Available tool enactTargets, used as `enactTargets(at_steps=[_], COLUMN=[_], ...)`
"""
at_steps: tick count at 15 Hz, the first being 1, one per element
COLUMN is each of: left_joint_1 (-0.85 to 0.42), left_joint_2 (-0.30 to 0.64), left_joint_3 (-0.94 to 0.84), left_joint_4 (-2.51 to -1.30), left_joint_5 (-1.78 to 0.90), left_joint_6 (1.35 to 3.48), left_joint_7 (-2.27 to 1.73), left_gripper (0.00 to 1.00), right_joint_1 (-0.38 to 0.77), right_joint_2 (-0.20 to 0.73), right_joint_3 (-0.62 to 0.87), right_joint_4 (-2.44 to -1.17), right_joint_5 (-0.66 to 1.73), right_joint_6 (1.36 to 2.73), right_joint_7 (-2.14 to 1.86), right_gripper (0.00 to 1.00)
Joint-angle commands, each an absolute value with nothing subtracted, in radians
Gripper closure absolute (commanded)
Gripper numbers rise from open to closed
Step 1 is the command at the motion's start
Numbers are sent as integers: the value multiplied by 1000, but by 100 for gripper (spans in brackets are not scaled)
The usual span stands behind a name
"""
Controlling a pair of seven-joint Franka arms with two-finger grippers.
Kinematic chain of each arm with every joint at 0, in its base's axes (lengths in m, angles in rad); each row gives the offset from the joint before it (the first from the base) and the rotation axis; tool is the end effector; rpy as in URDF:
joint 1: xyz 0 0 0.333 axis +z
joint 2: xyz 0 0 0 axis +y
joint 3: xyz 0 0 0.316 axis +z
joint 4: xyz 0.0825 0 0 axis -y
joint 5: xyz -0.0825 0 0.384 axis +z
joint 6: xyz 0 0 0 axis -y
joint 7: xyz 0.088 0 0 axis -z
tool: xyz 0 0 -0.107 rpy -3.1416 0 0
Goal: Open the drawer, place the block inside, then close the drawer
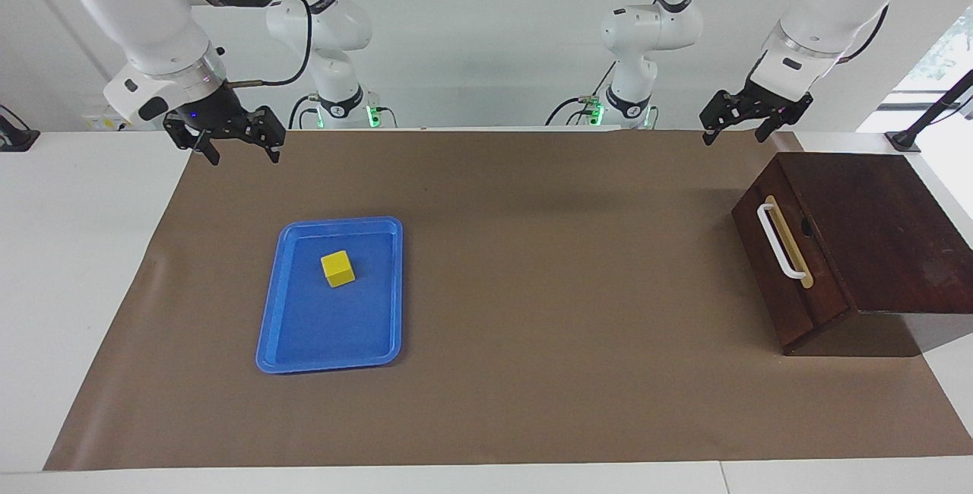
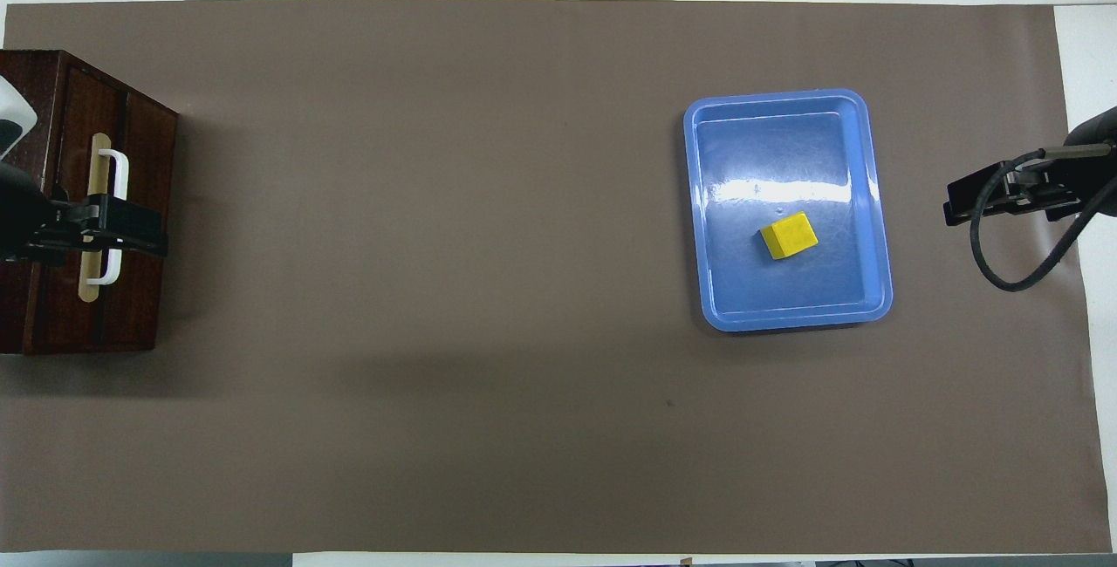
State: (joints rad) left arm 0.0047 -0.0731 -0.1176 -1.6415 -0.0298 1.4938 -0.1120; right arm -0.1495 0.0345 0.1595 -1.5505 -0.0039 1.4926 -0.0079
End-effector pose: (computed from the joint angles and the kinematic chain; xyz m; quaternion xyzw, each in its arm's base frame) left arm 0.5190 -0.0646 0.6241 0.9992 -0.0007 -0.0385 0.0063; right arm 0.5561 0.0036 0.6086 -0.9989 -0.0090 0.0460 0.0007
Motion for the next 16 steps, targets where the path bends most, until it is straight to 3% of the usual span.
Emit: enactTargets(at_steps=[1,8,12,16], left_joint_1=[11,9,6,27], left_joint_2=[-86,-86,-129,-91], left_joint_3=[-110,-110,-112,-112], left_joint_4=[-1649,-1655,-1797,-1848], left_joint_5=[-46,-45,33,97], left_joint_6=[1491,1499,1690,1834], left_joint_7=[-97,-95,-86,-23], left_gripper=[0,0,0,0], right_joint_1=[-167,-166,-166,-167], right_joint_2=[46,44,43,38], right_joint_3=[172,172,172,172], right_joint_4=[-1528,-1531,-1537,-1546], right_joint_5=[8,9,8,15], right_joint_6=[1479,1523,1523,1520], right_joint_7=[8,-1,-5,-8], right_gripper=[0,0,0,0])
